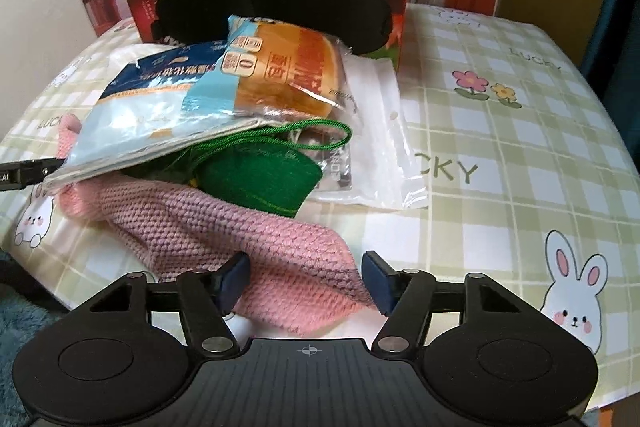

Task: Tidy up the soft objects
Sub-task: 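Lower the right gripper onto the pink knitted towel and close on it, then lift the pink towel with the right gripper and carry it over the box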

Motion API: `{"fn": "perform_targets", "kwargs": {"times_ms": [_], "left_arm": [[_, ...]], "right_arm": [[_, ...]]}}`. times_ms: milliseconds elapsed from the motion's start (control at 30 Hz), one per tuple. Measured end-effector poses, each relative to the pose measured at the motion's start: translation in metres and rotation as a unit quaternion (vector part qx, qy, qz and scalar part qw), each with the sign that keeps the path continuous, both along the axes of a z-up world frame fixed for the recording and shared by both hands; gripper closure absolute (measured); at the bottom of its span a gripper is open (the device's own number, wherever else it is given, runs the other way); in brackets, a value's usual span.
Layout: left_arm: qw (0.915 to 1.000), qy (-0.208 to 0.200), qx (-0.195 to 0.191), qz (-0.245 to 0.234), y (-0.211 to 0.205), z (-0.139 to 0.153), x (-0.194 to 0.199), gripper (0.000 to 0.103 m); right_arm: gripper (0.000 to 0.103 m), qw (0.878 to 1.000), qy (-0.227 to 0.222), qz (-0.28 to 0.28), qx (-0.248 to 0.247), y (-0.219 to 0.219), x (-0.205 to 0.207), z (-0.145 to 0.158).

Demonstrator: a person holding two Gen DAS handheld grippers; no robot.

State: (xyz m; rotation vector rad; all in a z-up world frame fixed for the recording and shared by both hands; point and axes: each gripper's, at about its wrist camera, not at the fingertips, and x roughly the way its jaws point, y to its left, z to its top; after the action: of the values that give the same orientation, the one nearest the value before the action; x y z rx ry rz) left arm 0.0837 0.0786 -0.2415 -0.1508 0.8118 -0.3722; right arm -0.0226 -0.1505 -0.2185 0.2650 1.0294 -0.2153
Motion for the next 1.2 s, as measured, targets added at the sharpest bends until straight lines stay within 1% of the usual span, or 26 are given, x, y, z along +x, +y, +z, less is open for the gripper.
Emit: {"fn": "perform_targets", "kwargs": {"times_ms": [133, 233, 267, 300, 333, 367, 400, 467, 567, 633, 733, 800, 967, 1200], "left_arm": [[1.0000, -0.001, -0.002, -0.001, 0.000, 0.000, -0.001, 0.039], [1.0000, 0.000, -0.002, 0.000, 0.001, 0.000, -0.001, 0.039], [1.0000, 0.000, -0.005, -0.002, 0.001, -0.001, -0.001, 0.048], [0.9999, 0.003, -0.014, -0.007, 0.002, -0.001, -0.001, 0.068], [0.9996, 0.008, -0.024, -0.016, 0.002, -0.001, -0.001, 0.076], [0.9993, 0.007, -0.028, -0.023, 0.000, -0.001, -0.002, 0.084], [0.9993, 0.001, -0.024, -0.027, -0.002, 0.000, -0.004, 0.087], [0.9993, -0.008, -0.017, -0.033, -0.005, 0.003, -0.007, 0.090], [0.9990, -0.017, -0.023, -0.033, -0.003, 0.007, -0.010, 0.092], [0.9990, -0.023, -0.027, -0.028, -0.001, 0.011, -0.011, 0.092], [0.9986, -0.041, -0.029, -0.018, 0.003, 0.024, -0.014, 0.092], [0.9977, -0.059, -0.030, -0.017, 0.004, 0.034, -0.018, 0.092], [0.9939, -0.106, -0.020, -0.024, -0.002, 0.062, -0.028, 0.092], [0.9888, -0.145, -0.031, -0.022, -0.002, 0.093, -0.029, 0.092]], "right_arm": [[0.047, 1.000, 0.001, 0.002, 0.001, 0.000, 0.002, -0.001], [0.054, 1.000, -0.005, 0.002, 0.002, -0.001, 0.002, 0.002], [0.059, 1.000, -0.009, 0.003, 0.005, -0.001, 0.002, 0.003], [0.065, 1.000, -0.013, 0.004, 0.009, -0.001, 0.001, 0.006], [0.068, 1.000, -0.017, 0.007, 0.012, -0.001, 0.001, 0.008], [0.073, 1.000, -0.020, 0.011, 0.012, 0.000, 0.001, 0.009], [0.078, 1.000, -0.023, 0.015, 0.012, 0.001, 0.002, 0.011], [0.083, 0.999, -0.026, 0.023, 0.011, 0.004, 0.003, 0.014], [0.090, 0.999, -0.030, 0.027, 0.017, 0.004, 0.005, 0.016], [0.090, 0.999, -0.034, 0.030, 0.020, 0.004, 0.007, 0.018], [0.093, 0.998, -0.052, 0.036, 0.022, 0.005, 0.007, 0.028], [0.097, 0.997, -0.067, 0.038, 0.026, 0.003, 0.006, 0.036], [0.097, 0.994, -0.096, 0.047, 0.025, 0.003, 0.004, 0.054], [0.098, 0.990, -0.131, 0.053, 0.020, 0.002, 0.006, 0.079]]}}
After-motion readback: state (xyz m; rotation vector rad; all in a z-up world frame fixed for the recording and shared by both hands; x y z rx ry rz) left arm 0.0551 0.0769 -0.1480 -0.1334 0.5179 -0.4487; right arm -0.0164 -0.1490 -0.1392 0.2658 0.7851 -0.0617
